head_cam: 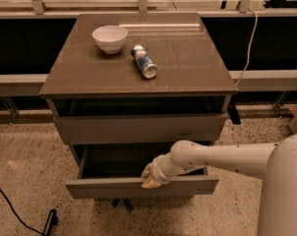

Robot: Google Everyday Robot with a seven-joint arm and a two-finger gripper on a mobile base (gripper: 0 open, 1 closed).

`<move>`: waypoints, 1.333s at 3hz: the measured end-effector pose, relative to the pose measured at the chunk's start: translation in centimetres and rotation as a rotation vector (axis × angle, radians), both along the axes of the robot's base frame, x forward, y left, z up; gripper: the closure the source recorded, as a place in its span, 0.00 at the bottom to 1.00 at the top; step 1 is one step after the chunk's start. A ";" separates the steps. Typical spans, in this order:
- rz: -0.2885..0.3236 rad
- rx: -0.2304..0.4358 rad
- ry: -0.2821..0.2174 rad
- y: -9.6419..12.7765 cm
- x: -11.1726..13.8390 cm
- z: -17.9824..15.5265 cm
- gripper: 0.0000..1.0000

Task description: Close middle drawer

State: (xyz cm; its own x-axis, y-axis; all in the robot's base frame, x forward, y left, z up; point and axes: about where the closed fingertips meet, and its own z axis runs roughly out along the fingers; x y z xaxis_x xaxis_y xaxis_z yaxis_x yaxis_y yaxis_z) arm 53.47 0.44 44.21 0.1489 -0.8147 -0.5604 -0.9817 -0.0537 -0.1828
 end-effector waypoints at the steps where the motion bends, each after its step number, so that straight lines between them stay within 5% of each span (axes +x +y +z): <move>1: 0.002 0.000 0.002 0.1 -0.1 -0.1 0.35; 2: 0.007 0.000 -0.001 0.2 -0.2 -0.1 0.04; 4: 0.035 -0.024 -0.062 0.7 -1.5 1.7 0.02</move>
Offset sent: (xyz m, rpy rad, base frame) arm -0.0007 0.0009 -0.0008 0.0004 0.0017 0.0017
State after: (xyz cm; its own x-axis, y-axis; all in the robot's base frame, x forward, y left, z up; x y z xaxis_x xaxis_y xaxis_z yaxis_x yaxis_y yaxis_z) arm 52.02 1.11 45.87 0.2116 -0.8212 -0.5299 -0.9659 -0.0929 -0.2417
